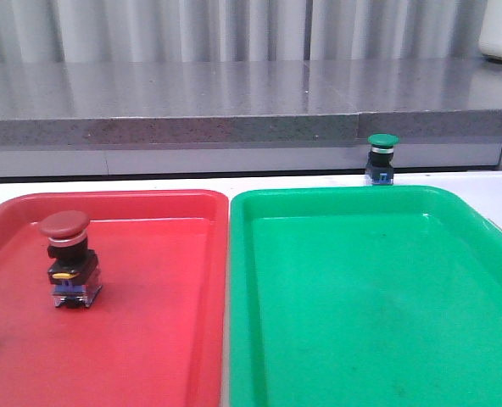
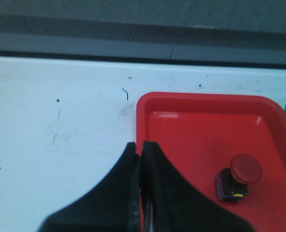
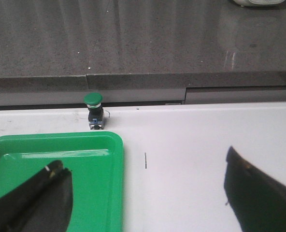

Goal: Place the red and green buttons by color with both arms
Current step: 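Open the left gripper and withdraw it upward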

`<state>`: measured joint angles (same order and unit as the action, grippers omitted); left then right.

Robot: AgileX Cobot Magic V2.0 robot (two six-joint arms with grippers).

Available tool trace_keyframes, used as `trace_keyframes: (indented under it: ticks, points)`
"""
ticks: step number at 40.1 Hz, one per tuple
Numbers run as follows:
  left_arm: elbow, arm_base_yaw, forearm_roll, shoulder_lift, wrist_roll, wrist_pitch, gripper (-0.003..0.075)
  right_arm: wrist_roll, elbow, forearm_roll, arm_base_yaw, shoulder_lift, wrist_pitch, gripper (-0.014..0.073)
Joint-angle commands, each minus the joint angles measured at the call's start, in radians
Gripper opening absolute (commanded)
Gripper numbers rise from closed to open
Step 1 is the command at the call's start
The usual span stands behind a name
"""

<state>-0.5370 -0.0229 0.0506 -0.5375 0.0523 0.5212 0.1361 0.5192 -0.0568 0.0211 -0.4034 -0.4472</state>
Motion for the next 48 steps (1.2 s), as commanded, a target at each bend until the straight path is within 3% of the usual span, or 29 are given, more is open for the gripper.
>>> trace_keyframes:
  ticks: [1,15,41,48]
  points:
    - [0.041,0.002,0.011,0.132,0.009,-0.097,-0.0020,-0.009,0.035,-0.003,-0.006,-0.014,0.075,0.0651]
    - [0.145,0.002,0.013,0.451,0.009,-0.115,-0.0020,-0.009,0.035,-0.003,-0.006,-0.014,0.075,0.0651]
    - [0.145,0.002,0.013,0.464,0.009,-0.117,-0.0020,-0.009,0.035,-0.003,-0.006,-0.020,0.121,0.0651]
    - [0.145,0.002,0.013,0.464,0.009,-0.119,-0.0020,-0.009,0.059,-0.011,-0.006,-0.182,0.226,0.0651]
